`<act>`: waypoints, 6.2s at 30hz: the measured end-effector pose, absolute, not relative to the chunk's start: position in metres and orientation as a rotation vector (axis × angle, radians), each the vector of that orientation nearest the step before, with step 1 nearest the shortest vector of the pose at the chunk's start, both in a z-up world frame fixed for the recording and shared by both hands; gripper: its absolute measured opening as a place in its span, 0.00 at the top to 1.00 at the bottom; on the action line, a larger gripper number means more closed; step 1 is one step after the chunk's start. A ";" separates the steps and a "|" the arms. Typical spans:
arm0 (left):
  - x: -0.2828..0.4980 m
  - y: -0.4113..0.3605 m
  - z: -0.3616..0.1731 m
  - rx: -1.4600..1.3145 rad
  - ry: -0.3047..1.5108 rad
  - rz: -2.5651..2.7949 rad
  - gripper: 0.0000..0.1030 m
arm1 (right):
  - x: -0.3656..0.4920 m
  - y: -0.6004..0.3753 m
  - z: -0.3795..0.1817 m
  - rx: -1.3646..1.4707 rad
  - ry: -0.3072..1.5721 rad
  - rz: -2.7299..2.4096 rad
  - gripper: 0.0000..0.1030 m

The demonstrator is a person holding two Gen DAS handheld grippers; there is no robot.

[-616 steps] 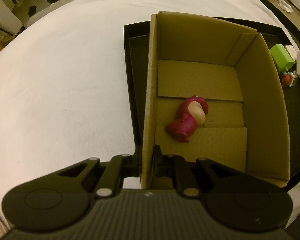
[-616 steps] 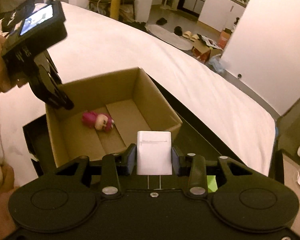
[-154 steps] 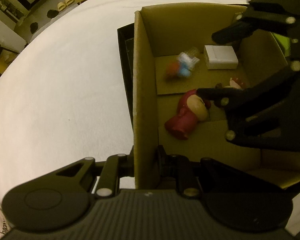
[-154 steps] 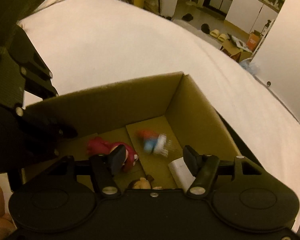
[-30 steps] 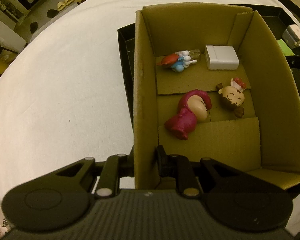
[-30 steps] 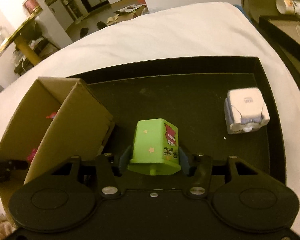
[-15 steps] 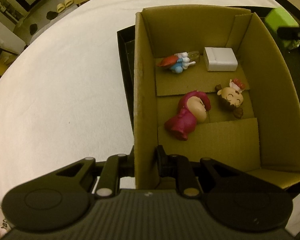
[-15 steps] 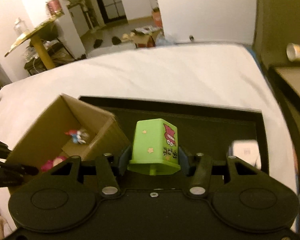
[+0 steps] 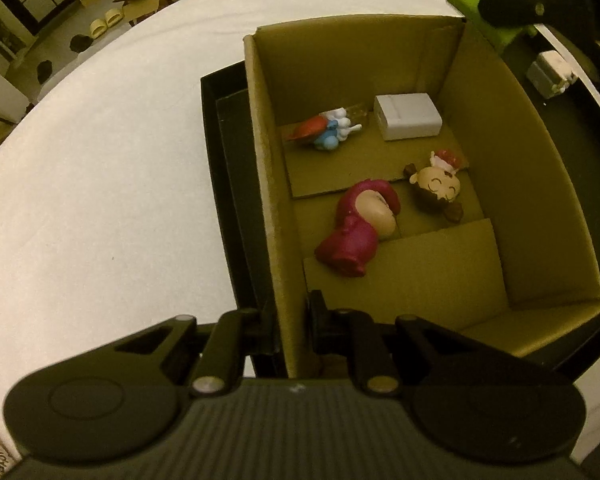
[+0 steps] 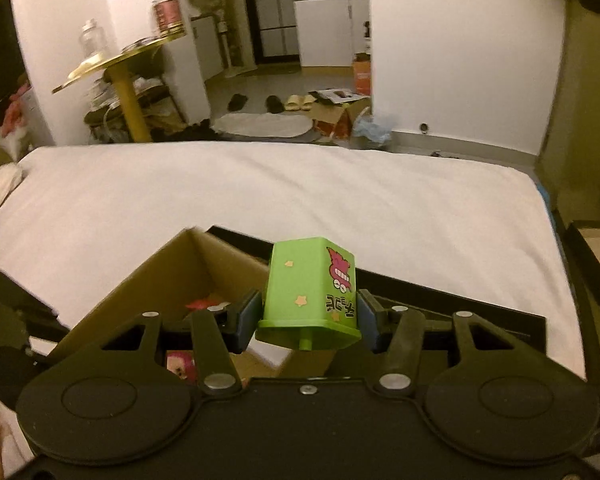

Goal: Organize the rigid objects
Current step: 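Carry the green cup over the box and lower it inside, then open the right gripper and move it back to the white charger, then close the right gripper on the white square charger, then lift the white charger and carry it over the box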

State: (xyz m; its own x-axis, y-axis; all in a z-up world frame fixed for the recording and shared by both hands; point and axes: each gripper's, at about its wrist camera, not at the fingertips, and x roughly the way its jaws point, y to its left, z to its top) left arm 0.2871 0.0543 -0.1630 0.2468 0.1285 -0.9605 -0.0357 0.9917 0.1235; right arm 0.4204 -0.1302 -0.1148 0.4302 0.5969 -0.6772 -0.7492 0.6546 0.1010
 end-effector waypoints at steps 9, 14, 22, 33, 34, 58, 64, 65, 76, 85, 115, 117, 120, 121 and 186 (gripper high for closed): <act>0.288 0.062 -0.163 0.047 1.319 0.117 0.88 | 0.393 -0.101 -0.121 -0.320 0.733 0.937 0.51; 0.290 0.063 -0.164 0.048 1.320 0.123 0.88 | 0.384 -0.084 -0.126 -0.372 0.745 0.971 0.51; 0.291 0.061 -0.164 0.052 1.322 0.127 0.88 | 0.372 -0.066 -0.143 -0.447 0.778 0.985 0.51; 0.294 0.060 -0.167 0.055 1.333 0.144 0.88 | 0.365 -0.054 -0.153 -0.556 0.783 0.924 0.50; 0.295 0.059 -0.167 0.054 1.334 0.147 0.88 | 0.364 -0.054 -0.154 -0.565 0.781 0.924 0.50; 0.296 0.050 -0.170 0.095 1.337 0.161 0.86 | 0.379 -0.108 -0.101 -0.424 0.672 0.908 0.45; 0.295 0.047 -0.170 0.118 1.332 0.155 0.85 | 0.400 -0.143 -0.097 -0.361 0.661 0.827 0.40; 0.295 0.047 -0.170 0.114 1.335 0.158 0.85 | 0.403 -0.149 -0.098 -0.341 0.669 0.815 0.40; 0.298 0.050 -0.170 0.108 1.343 0.175 0.85 | 0.429 -0.196 -0.125 -0.296 0.719 0.688 0.40; 0.300 0.048 -0.170 0.110 1.345 0.178 0.85 | 0.446 -0.216 -0.148 -0.267 0.762 0.647 0.41; 0.300 0.051 -0.171 0.107 1.345 0.172 0.85 | 0.493 -0.206 -0.183 -0.407 0.842 0.524 0.56; 0.300 0.051 -0.171 0.105 1.345 0.173 0.85 | 0.497 -0.208 -0.186 -0.401 0.873 0.517 0.57; 0.300 0.051 -0.172 0.106 1.345 0.173 0.85 | 0.495 -0.210 -0.190 -0.385 0.893 0.519 0.57; 0.300 0.051 -0.172 0.105 1.346 0.173 0.85 | 0.493 -0.210 -0.190 -0.382 0.891 0.526 0.57; 0.296 0.052 -0.171 0.112 1.333 0.160 0.84 | 0.382 -0.065 -0.132 -0.603 0.725 0.899 0.58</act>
